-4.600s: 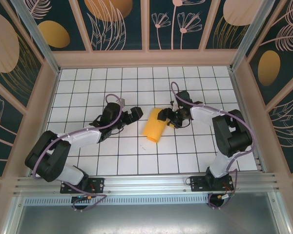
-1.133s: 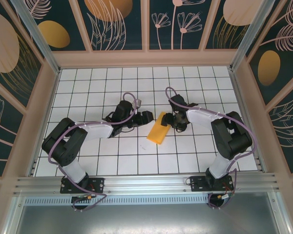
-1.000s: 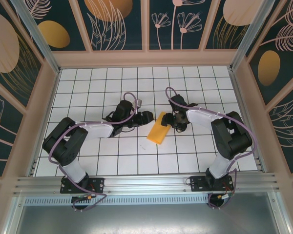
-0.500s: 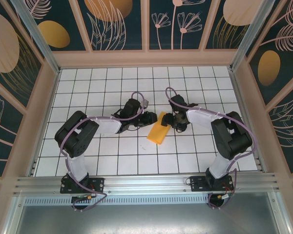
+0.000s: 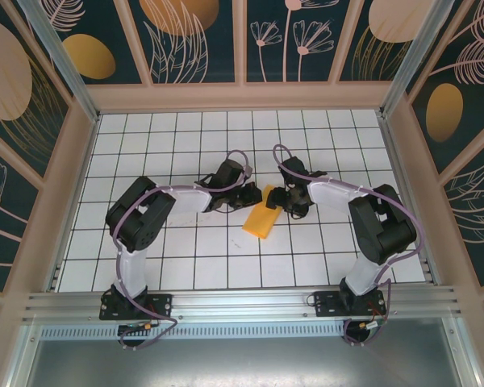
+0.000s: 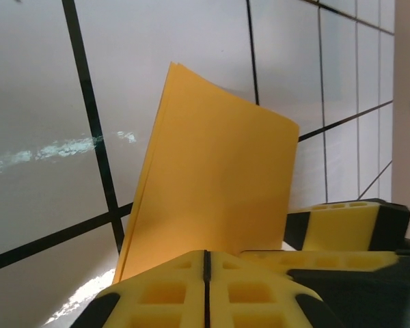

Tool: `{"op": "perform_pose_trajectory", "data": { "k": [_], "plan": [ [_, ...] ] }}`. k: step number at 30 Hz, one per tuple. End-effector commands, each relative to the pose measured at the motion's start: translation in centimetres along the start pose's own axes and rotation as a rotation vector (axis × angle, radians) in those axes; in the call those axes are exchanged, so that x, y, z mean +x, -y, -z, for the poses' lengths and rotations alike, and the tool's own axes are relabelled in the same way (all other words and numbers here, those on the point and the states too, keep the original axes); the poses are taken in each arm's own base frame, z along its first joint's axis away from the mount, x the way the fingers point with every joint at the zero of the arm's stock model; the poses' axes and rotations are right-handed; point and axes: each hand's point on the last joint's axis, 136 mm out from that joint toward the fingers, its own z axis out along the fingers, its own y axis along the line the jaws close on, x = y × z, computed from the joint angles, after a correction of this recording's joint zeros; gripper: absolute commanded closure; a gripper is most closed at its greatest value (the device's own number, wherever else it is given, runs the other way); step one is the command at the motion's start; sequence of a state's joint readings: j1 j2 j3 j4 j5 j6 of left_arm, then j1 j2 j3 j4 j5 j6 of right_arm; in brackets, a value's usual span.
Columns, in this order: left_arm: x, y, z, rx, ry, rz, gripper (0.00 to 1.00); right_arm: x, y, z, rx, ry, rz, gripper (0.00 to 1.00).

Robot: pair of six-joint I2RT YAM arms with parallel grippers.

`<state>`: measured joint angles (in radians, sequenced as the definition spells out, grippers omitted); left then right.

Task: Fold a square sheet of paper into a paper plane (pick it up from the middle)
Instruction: Hold the square sheet of paper at the center of the table.

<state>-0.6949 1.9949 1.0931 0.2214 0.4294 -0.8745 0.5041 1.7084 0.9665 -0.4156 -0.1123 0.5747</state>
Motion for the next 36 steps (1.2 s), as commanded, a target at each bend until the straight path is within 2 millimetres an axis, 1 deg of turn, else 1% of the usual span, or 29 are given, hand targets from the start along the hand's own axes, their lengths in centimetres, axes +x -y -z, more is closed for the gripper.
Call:
{"op": "perform_pose_trajectory", "data": {
  "k": [1,9,16,20,23,27,29,31,32,33,36],
  "plan": [
    [0.6,-0.9,-0.8,-0.052,-0.033,-0.010,0.92,1.9,1.9,-1.3,0.068,-0.058,-0.003,0.24],
    [1.1,-1.8,-1.6,-0.088,-0.058,-0.016,0.94,2.0,1.8,-1.4,0.065,-0.060,-0.003,0.24],
    [2.2,-3.8,-2.2,-0.155,-0.092,-0.020,0.94,1.6,1.4,-1.2,0.054,-0.054,-0.002,0.24],
    [2.6,-5.2,-2.2,-0.211,-0.104,-0.032,0.94,1.1,0.7,-0.7,0.033,-0.043,-0.003,0.23],
    [2.9,-5.7,-2.1,-0.230,-0.107,-0.037,0.94,0.2,-0.2,0.5,0.005,-0.010,-0.005,0.22],
    [3.1,-6.0,-1.9,-0.238,-0.109,-0.034,0.95,-1.6,-1.7,3.6,-0.062,0.075,-0.016,0.21],
    [3.2,-5.9,-1.9,-0.238,-0.108,-0.037,0.95,-2.1,-1.9,4.9,-0.086,0.109,-0.031,0.21],
    [3.1,-5.8,-1.9,-0.235,-0.106,-0.038,0.95,-2.2,-2.0,5.9,-0.118,0.133,-0.051,0.24],
    [3.0,-5.8,-1.9,-0.233,-0.106,-0.038,0.95,-2.2,-2.2,6.2,-0.146,0.137,-0.060,0.28],
    [3.0,-5.7,-1.9,-0.230,-0.106,-0.040,0.95,-2.0,-2.7,6.5,-0.188,0.136,-0.063,0.35],
    [3.0,-5.6,-1.9,-0.226,-0.104,-0.041,0.95,-1.1,-4.1,6.3,-0.301,0.098,-0.073,0.54]
  ]
}}
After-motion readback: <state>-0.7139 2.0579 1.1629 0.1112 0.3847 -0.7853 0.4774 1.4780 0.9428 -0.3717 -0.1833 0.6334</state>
